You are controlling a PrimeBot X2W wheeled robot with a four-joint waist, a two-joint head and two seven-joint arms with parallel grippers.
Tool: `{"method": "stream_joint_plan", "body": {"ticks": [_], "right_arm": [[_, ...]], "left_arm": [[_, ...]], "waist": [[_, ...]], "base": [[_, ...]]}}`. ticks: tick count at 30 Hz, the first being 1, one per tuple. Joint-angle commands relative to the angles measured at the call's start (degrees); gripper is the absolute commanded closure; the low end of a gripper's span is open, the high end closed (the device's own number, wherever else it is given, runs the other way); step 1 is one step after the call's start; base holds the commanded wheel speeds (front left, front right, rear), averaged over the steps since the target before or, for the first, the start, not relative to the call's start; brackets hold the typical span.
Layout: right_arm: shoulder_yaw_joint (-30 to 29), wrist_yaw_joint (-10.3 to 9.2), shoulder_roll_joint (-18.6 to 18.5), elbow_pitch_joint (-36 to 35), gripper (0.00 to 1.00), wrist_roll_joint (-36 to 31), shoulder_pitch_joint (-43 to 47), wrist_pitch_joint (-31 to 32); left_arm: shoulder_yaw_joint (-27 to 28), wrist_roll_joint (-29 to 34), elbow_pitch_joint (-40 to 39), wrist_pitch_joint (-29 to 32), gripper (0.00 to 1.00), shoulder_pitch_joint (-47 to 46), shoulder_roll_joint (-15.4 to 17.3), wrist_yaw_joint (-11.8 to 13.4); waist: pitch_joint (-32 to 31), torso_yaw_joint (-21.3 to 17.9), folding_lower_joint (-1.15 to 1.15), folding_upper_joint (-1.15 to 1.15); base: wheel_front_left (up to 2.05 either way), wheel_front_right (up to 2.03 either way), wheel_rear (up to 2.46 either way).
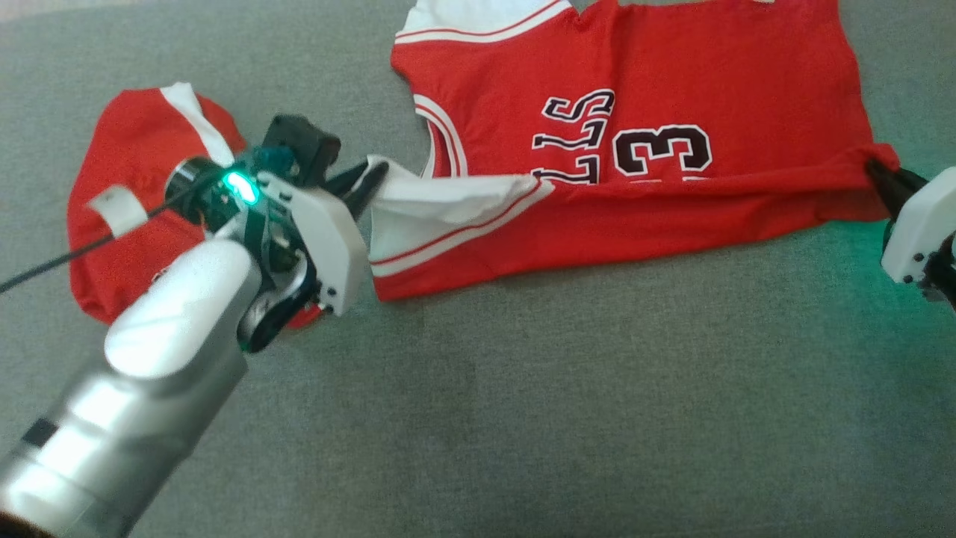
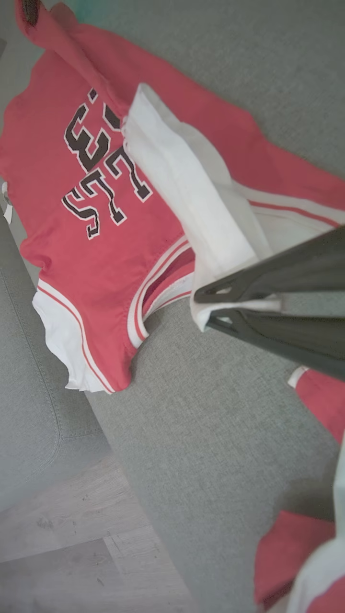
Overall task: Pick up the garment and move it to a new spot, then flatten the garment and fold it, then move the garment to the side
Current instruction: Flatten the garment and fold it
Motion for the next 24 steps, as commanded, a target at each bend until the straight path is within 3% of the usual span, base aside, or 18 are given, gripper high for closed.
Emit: {"method": "stream_joint_plan", "body": {"ticks": [1, 3, 4, 5, 10, 18, 24], "right_arm": [[0.44, -0.04, -0.77, -0.59, 1.00, -0.35, -1.35, -0.45], [0.44, -0.04, -0.53, 0.35, 1.00, -0.45, -2.23, -0.97], [0.19, -0.04, -0.38, 0.75, 0.00, -0.74, -2.79, -1.91], [-0.32, -0.04, 0.04, 1.52, 0.00, -0.62, -3.25, -2.49], [-2.37, -0.04, 1.59, 3.39, 0.00, -0.57, -5.54, -7.30], [-8.78, -0.04, 4.65, 1.31, 0.00, -1.27, -3.67, -24.33], [-12.99, -0.04, 5.75, -1.98, 0.00, -5.20, 2.91, -31.32]], "left_arm": [[2.05, 0.55, 0.31, -0.45, 1.00, -4.57, 0.85, -0.34], [1.71, 0.97, 2.63, -1.22, 1.00, -6.31, -0.12, -0.62], [1.54, 1.27, 3.79, -1.72, 0.36, -7.13, -0.59, -0.71], [1.49, 1.75, 4.92, -2.65, 0.00, -7.96, -1.03, -0.72], [4.41, 2.74, 10.45, -11.37, 0.00, -11.19, -3.87, 2.26], [11.74, 0.56, 12.62, -31.08, 0.00, -9.34, -7.99, 7.35], [15.91, -2.61, 10.05, -35.26, 0.00, -2.07, -9.78, 9.83]], "waist": [[0.80, -0.33, -0.01, 0.00], [1.43, -0.48, -0.01, 0.00], [1.71, -0.55, -0.01, 0.00], [1.91, -0.64, -0.01, 0.00], [2.15, -0.97, -0.01, 0.00], [-1.64, -0.64, -0.01, 0.00], [-4.64, -0.06, -0.01, 0.00]], "base": [[0.00, 0.00, 0.00], [0.00, 0.00, 0.00], [0.00, 0.00, 0.00], [0.00, 0.00, 0.00], [0.00, 0.00, 0.00], [0.00, 0.00, 0.00], [0.00, 0.00, 0.00]]}}
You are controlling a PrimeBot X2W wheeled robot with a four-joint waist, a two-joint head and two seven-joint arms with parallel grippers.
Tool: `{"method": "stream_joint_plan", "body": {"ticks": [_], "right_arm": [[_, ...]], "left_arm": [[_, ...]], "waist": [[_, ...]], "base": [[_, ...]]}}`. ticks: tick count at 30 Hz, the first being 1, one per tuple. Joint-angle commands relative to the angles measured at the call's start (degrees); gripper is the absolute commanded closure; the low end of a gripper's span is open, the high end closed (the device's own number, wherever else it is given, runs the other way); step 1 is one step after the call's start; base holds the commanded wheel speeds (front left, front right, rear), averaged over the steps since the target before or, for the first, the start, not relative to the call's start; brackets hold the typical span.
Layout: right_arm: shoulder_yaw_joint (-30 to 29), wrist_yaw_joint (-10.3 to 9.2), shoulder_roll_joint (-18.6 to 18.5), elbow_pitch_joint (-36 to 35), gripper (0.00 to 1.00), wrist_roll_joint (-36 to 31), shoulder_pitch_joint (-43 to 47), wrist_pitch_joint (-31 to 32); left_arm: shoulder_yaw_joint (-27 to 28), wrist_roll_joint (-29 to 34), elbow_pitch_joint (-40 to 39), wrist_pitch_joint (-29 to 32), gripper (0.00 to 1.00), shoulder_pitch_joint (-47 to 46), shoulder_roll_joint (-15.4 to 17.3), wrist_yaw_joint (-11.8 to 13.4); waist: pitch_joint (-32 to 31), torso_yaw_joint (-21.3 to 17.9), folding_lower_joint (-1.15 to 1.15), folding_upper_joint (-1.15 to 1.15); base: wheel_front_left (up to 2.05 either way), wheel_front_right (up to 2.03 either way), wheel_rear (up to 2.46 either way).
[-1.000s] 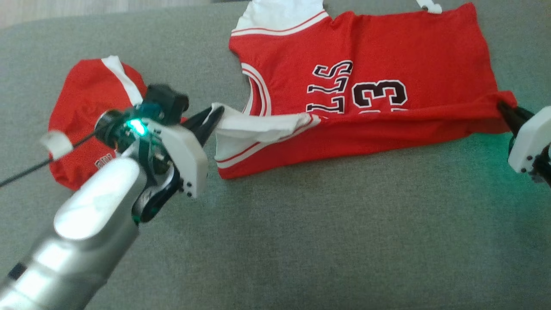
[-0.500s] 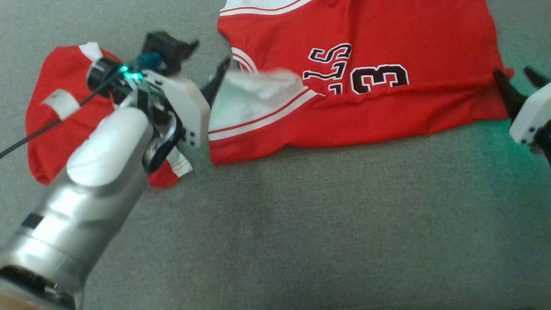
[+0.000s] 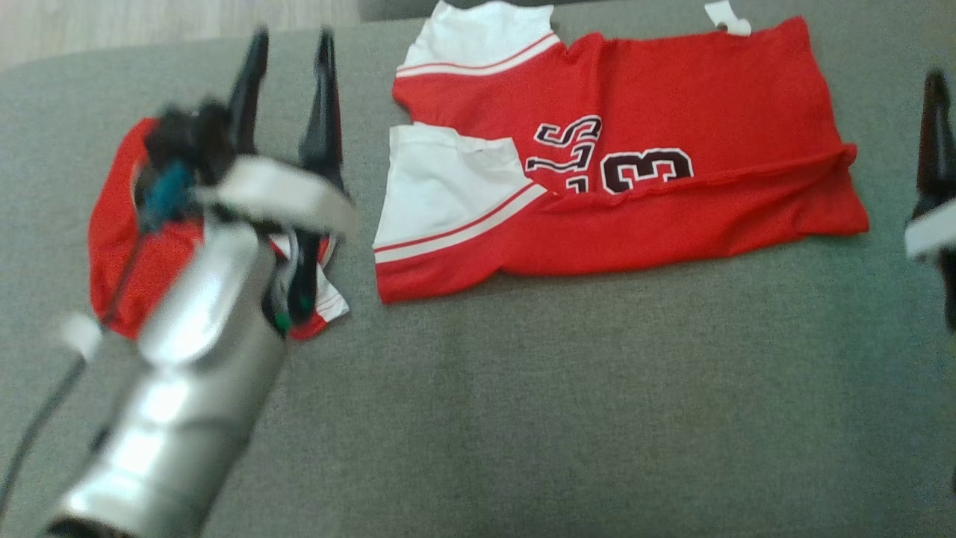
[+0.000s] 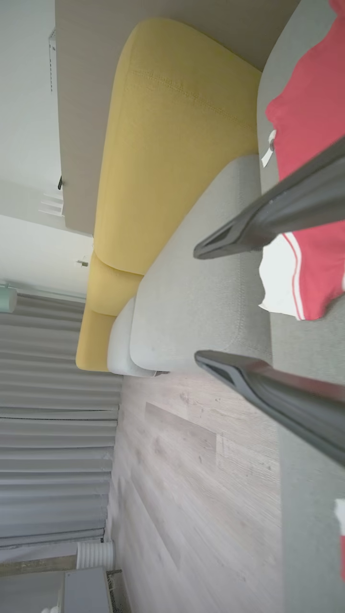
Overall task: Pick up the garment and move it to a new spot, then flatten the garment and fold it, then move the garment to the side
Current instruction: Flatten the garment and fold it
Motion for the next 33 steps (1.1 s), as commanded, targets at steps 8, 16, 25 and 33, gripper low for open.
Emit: {"method": "stream_joint_plan", "body": {"ticks": [8, 16, 25, 33], "right_arm": [[-10.17, -0.04, 5.94, -12.43, 0.00, -10.29, 14.40, -1.66], [-16.94, -0.04, 15.71, -22.60, 0.00, -18.10, 24.76, -1.69], [-17.27, -0.04, 18.55, -25.66, 0.00, -19.93, 25.01, -0.78], [-16.31, -0.04, 18.87, -27.25, 0.00, -19.54, 23.75, -0.23]], "left_arm": [[5.76, 6.42, -11.91, -1.16, 0.00, 12.93, -0.06, 4.81], [9.87, 11.45, -14.59, -1.18, 0.00, 25.25, -3.37, 5.29], [10.72, 13.36, -7.17, -0.77, 0.00, 23.54, -4.20, 4.60], [10.23, 12.99, 0.84, 3.71, 0.00, 18.87, -4.03, 4.64]], "waist": [[-3.06, 0.68, 0.01, 0.00], [-3.80, -0.42, 0.01, 0.00], [-2.96, -2.46, 0.01, 0.00], [-0.34, -3.85, 0.01, 0.00]], "base": [[0.00, 0.00, 0.00], [0.00, 0.00, 0.00], [0.00, 0.00, 0.00], [0.00, 0.00, 0.00]]}}
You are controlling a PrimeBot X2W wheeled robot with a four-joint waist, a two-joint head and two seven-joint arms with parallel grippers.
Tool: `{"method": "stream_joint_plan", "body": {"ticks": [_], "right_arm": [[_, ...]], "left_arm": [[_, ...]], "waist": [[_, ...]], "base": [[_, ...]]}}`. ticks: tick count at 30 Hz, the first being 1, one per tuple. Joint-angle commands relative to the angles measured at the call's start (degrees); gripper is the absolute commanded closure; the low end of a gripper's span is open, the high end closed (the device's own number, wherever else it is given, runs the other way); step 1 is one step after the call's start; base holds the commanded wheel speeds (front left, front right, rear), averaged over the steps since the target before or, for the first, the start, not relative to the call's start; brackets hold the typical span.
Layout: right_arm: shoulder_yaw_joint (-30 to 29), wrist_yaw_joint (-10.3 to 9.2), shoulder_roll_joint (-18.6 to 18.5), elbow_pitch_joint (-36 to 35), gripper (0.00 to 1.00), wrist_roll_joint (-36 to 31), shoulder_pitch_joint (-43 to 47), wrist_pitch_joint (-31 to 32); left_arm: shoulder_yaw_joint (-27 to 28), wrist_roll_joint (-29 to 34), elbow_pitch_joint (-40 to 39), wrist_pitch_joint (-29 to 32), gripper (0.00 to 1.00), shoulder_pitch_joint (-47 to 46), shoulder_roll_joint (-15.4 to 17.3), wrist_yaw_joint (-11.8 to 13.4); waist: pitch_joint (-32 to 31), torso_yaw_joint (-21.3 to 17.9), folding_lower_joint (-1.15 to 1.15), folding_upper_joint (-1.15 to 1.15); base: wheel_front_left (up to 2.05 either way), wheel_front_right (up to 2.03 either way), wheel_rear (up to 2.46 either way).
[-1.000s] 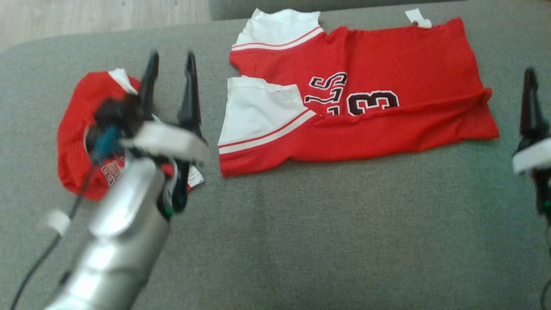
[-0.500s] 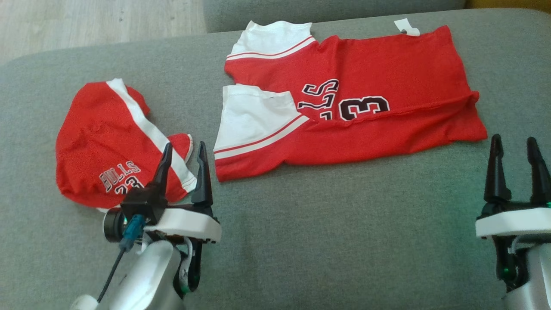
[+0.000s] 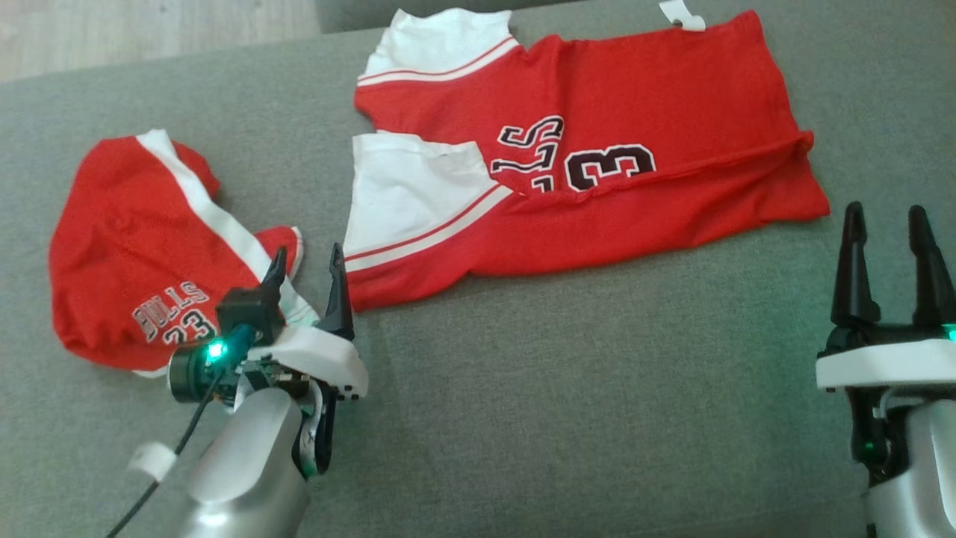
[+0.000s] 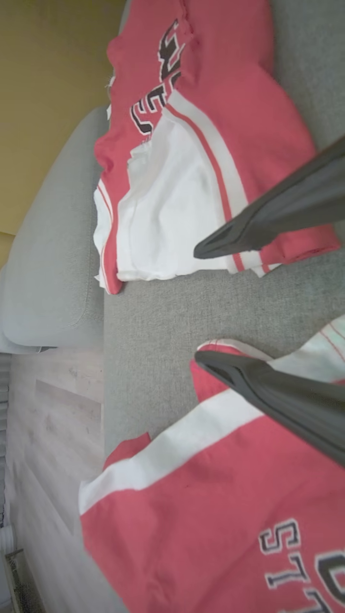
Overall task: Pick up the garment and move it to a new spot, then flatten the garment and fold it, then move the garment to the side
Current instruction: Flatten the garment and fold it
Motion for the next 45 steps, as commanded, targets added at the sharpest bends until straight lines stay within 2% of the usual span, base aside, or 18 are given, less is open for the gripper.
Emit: {"method": "stream_joint_plan", "body": {"ticks": [1, 15, 19, 25, 26, 27, 28, 35, 40, 45], "right_arm": [[1.54, -0.04, -0.33, -2.08, 0.00, 0.02, -1.89, 0.08], [3.28, -0.04, 0.06, -1.15, 0.00, -0.18, -3.88, -0.15], [3.57, -0.04, 0.06, -0.95, 0.00, -0.16, -4.35, -0.24], [4.22, -0.04, 0.19, -0.84, 0.00, -0.06, -4.88, -0.45], [4.20, -0.04, 0.18, -0.85, 0.00, -0.05, -4.88, -0.47], [4.13, -0.04, 0.13, -0.84, 0.00, -0.04, -4.89, -0.49], [4.01, -0.04, 0.06, -0.78, 0.00, -0.05, -4.92, -0.50], [2.17, -0.04, -0.60, 1.99, 0.00, -2.38, -6.72, 3.15], [-1.28, -0.04, 0.15, 7.14, 0.00, -5.04, -11.14, 10.27], [-4.08, -0.04, 0.03, 14.44, 0.00, -9.44, -17.19, 18.03]], "left_arm": [[1.50, 0.31, 0.32, 0.88, 0.00, -3.12, 0.87, -0.33], [-2.80, 0.05, 7.19, 6.33, 0.00, -5.57, -0.67, -3.93], [-3.72, 0.03, 8.87, 8.89, 0.00, -5.65, -0.73, -4.12], [-4.57, -0.53, 12.17, 15.57, 0.00, -6.04, -0.57, -2.90], [-4.81, -0.63, 12.26, 16.39, 0.15, -6.06, -0.59, -3.13], [-5.02, -0.67, 12.22, 16.92, 0.84, -6.10, -0.57, -3.32], [-5.22, -0.66, 12.08, 17.21, 1.00, -6.14, -0.50, -3.49], [-5.40, -0.02, 7.48, 12.90, 1.00, -7.27, -0.20, -3.60], [-5.40, 1.71, 1.76, 6.15, 1.00, -9.04, 0.26, -3.10], [-5.41, 2.24, -4.37, 1.27, 1.00, -10.48, 0.13, -3.89]], "waist": [[0.91, -0.67, 0.00, 0.00], [2.84, -3.68, 0.00, 0.00], [3.07, -4.36, 0.00, 0.00], [3.28, -5.45, 0.00, 0.00], [3.28, -5.51, 0.00, 0.00], [3.29, -5.54, 0.00, 0.00], [3.31, -5.53, 0.00, 0.00], [2.99, -4.23, 0.00, 0.00], [2.96, -2.82, 0.00, 0.00], [3.78, -1.41, 0.00, 0.00]], "base": [[0.00, 0.00, 0.00], [0.00, 0.00, 0.00], [0.00, 0.00, 0.00], [0.00, 0.00, 0.00], [0.00, 0.00, 0.00], [0.00, 0.00, 0.00], [0.00, 0.00, 0.00], [0.00, 0.00, 0.00], [0.00, 0.00, 0.00], [0.00, 0.00, 0.00]]}}
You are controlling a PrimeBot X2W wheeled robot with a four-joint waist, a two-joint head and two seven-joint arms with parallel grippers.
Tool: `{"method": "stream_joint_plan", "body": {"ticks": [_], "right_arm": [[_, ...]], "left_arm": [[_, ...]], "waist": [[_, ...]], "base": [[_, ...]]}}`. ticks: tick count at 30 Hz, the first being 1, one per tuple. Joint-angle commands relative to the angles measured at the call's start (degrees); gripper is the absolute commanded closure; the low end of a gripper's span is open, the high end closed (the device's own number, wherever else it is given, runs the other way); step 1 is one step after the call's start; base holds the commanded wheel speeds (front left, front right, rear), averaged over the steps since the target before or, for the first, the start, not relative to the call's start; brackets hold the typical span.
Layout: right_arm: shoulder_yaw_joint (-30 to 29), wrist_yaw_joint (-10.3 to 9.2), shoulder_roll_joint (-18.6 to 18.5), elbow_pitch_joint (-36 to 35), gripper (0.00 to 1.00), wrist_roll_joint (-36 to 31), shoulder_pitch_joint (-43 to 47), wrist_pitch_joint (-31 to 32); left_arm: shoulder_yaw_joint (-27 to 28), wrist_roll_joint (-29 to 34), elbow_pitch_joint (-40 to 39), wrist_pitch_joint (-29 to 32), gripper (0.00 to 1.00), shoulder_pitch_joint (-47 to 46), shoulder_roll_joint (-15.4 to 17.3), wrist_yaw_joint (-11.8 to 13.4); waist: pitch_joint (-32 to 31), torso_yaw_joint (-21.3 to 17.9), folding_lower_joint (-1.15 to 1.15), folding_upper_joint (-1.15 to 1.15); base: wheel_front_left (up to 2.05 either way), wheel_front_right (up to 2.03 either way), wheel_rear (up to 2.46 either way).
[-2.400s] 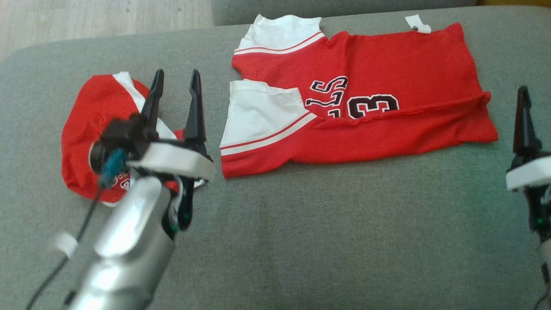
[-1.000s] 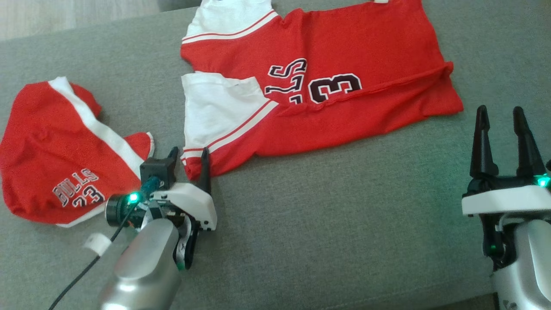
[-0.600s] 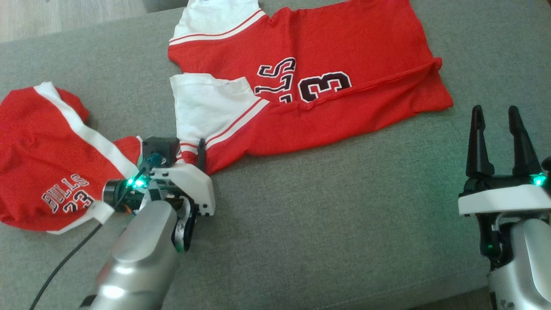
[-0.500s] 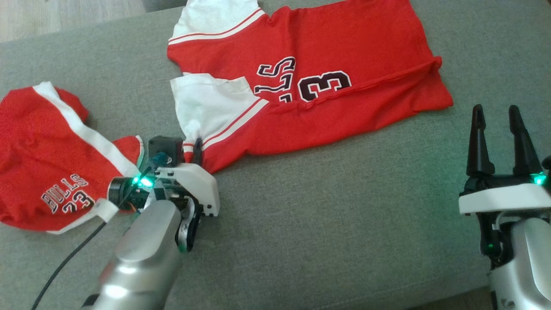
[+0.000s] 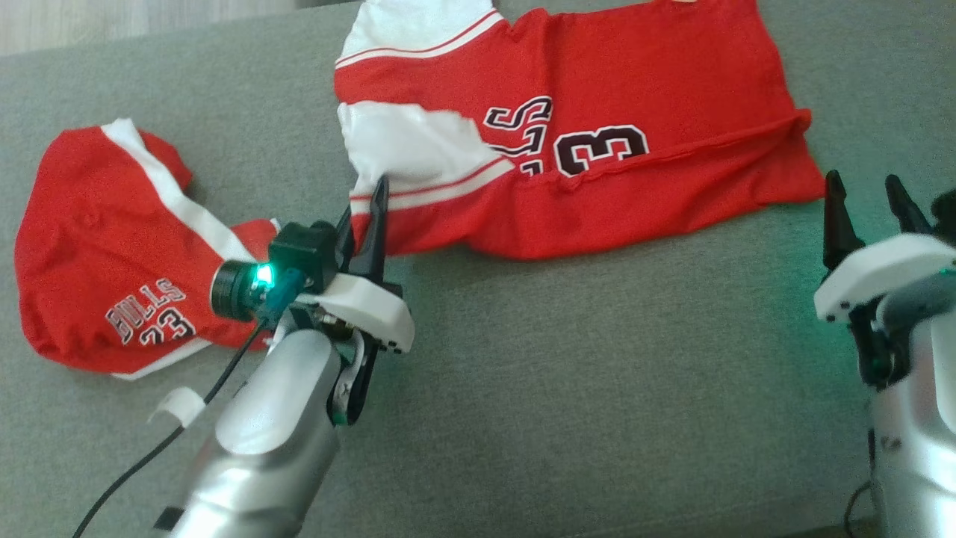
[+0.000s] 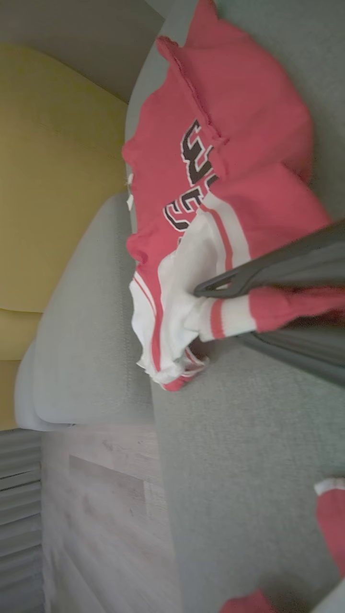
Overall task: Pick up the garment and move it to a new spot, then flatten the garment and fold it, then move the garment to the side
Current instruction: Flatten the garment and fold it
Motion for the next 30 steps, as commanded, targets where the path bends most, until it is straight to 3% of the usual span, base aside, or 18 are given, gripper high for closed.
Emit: {"method": "stream_joint_plan", "body": {"ticks": [1, 9, 17, 18, 19, 20, 30], "right_arm": [[0.47, -0.04, -0.44, -0.30, 0.00, -1.18, -2.81, 1.23], [-2.94, -0.04, -1.58, 11.49, 0.00, -7.02, -10.31, 7.46], [-2.30, -0.04, -2.98, 19.05, 0.00, -8.45, -14.57, 9.00], [-1.84, -0.04, -3.33, 19.94, 0.18, -8.54, -14.94, 9.11], [-1.38, -0.04, -3.79, 20.71, 0.64, -8.71, -15.27, 8.99], [-0.86, -0.04, -4.28, 21.32, 1.00, -8.87, -15.58, 8.59], [3.47, -0.04, -7.96, 25.13, 1.00, -8.17, -16.18, 5.12]], "left_arm": [[1.45, 0.55, -2.82, -1.06, 1.00, -2.84, 0.93, -0.06], [-0.88, 2.52, -7.17, -0.73, 1.00, -3.43, 1.47, 0.11], [-1.60, 2.63, -8.64, -0.17, 1.00, -3.33, 1.64, 0.47], [-1.60, 2.56, -8.68, -0.07, 1.00, -3.33, 1.67, 0.55], [-1.56, 2.48, -8.65, 0.05, 1.00, -3.32, 1.76, 0.64], [-1.53, 2.41, -8.56, 0.18, 1.00, -3.27, 1.89, 0.71], [-1.27, 1.66, -5.11, 2.58, 1.00, -1.32, 4.21, 1.83]], "waist": [[0.59, 0.57, -0.01, 0.00], [2.82, 2.66, -0.01, 0.00], [4.34, 3.89, -0.01, 0.00], [4.40, 4.00, -0.01, 0.00], [4.43, 4.10, -0.01, 0.00], [4.40, 4.17, -0.01, 0.00], [0.56, 2.99, -0.01, 0.00]], "base": [[0.00, 0.00, 0.00], [0.00, 0.00, 0.00], [0.00, 0.00, 0.00], [0.00, 0.00, 0.00], [0.00, 0.00, 0.00], [0.00, 0.00, 0.00], [0.00, 0.00, 0.00]]}}
